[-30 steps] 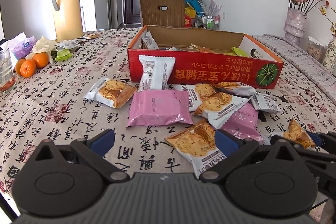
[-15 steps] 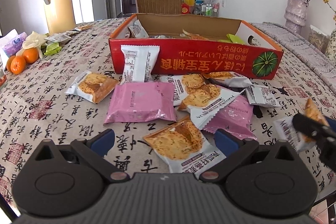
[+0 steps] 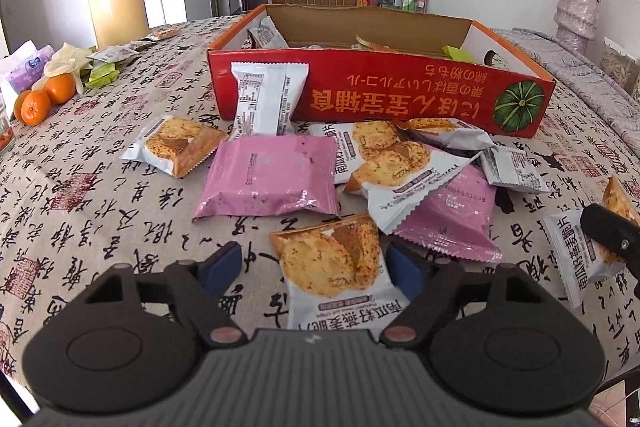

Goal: Organize snacks
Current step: 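Grasp a biscuit packet with the right gripper while the left grasps another biscuit packet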

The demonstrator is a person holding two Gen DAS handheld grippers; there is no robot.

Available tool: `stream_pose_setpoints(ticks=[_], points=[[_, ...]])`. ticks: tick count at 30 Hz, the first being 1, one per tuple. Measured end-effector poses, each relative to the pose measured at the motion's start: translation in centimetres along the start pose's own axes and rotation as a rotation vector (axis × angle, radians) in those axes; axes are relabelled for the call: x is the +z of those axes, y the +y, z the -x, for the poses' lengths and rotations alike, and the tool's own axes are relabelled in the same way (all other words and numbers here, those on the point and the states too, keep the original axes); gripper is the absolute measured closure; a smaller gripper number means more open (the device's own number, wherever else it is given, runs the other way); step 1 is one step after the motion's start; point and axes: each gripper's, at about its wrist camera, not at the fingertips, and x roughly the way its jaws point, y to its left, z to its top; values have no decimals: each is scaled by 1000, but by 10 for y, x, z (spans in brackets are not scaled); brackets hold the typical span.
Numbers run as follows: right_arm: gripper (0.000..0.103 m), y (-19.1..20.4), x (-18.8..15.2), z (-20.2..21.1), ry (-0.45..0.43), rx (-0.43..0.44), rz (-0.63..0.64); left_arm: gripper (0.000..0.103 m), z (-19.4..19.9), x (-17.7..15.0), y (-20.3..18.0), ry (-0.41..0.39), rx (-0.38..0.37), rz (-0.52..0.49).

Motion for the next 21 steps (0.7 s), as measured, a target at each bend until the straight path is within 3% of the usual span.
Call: stream_pose_setpoints(ticks=[3,5,7,21], points=[[71,0,0,1,-1,-1,-1,39,3,-2,2,-8,-11,-4],[71,0,0,2,-2,-3,-1,52,6,-3,2,-13,-20,-8],[71,1,0,3,-4,-2,0,56,8,-4,4,-18,-27,-13],[71,6,1,12,-22,-5,11,59,24,-8,16,-54,-29,-17]])
